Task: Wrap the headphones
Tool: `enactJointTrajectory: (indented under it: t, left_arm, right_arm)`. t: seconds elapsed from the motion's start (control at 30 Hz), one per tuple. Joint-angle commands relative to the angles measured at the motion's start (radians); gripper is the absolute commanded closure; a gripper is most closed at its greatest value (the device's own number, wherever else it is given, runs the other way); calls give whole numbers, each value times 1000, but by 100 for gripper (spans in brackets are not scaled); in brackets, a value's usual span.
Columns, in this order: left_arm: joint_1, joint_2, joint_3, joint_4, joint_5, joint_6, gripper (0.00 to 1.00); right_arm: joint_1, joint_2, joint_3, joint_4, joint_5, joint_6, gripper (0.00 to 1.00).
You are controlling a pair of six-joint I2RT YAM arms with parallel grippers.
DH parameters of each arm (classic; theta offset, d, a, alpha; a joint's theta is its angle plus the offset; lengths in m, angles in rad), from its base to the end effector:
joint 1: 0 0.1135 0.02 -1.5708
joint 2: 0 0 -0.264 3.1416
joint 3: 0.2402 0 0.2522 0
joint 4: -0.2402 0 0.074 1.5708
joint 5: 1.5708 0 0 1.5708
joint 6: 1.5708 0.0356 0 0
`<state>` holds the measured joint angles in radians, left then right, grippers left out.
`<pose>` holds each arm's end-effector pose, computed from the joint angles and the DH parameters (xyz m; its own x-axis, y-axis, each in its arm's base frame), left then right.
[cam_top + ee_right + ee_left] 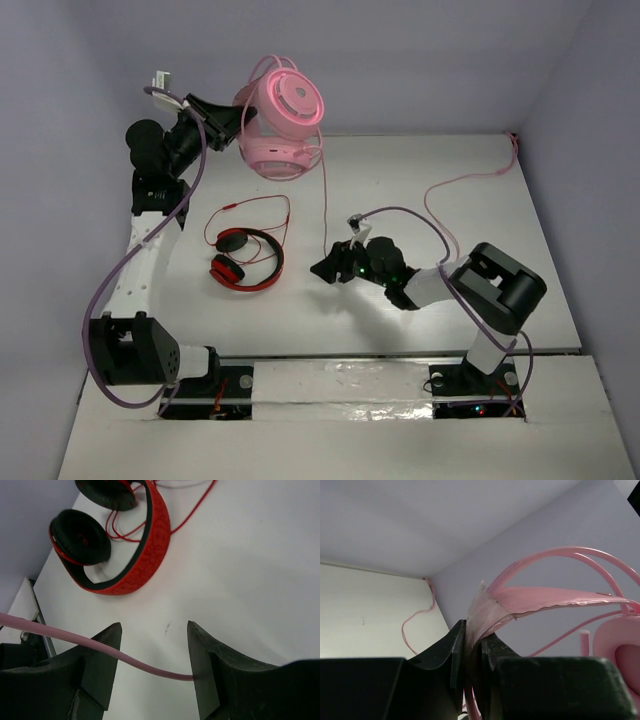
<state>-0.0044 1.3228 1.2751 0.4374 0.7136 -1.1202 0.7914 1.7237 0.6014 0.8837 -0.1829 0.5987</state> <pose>0.2960 -0.0246 0.4560 -0.3826 -0.6789 -0.6267 0.6071 0.3266 -0.7244 0.2248 0.2367 0.1539 -0.6014 0.1798 -0.7784 -0.5868 0.5618 0.5831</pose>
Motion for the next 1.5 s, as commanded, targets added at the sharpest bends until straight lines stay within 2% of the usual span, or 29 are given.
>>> enactJointTrajectory:
  t: [0.0, 0.2, 0.43, 0.53, 0.57, 0.6, 0.67, 0.73, 0.87, 1.1, 1.17, 1.2, 1.37, 1.47]
  left_arm:
    - [1, -43, -23, 95, -84, -72, 100]
    - [12, -33, -65, 139, -86, -109, 100]
    - [34, -17, 32, 92, -91, -90, 100]
    - [34, -23, 30, 63, -132, -64, 100]
    - [34, -31, 24, 52, -149, -52, 100]
    - [34, -36, 15, 40, -170, -27, 100]
    - [34, -46, -35, 31, -236, -12, 100]
    - [6, -57, -83, 5, -299, 31, 100]
    - [-61, -95, -146, -58, -569, 129, 100]
    - [-196, -93, -172, -129, -891, 276, 100]
    - [-219, -88, -177, -150, -974, 315, 100]
    - [-229, -86, -181, -157, -990, 338, 100]
    - [-272, -82, -246, -169, -1068, 414, 100]
    - [-348, -99, -322, -149, -1107, 428, 100]
  right_arm:
    - [-4, 43, 26, 84, -38, 41, 39]
    - [-4, 83, 17, 83, -40, 41, 33]
    - [-4, 82, -32, 100, 2, 44, 30]
    - [-4, 67, -61, 155, -10, 67, 52]
    - [-4, 54, -68, 158, -9, 73, 69]
    - [9, 37, -63, 124, 6, 73, 77]
    - [41, -25, -40, 43, 28, 58, 85]
    - [74, -65, 21, -124, 72, 40, 90]
    - [173, -159, 130, -448, 177, -11, 98]
    - [350, -173, 340, -826, 299, -62, 100]
    - [408, -199, 373, -880, 321, -77, 100]
    - [426, -210, 402, -952, 344, -82, 100]
    - [489, -306, 475, -1081, 365, -109, 100]
    - [490, -338, 547, -1183, 398, -137, 100]
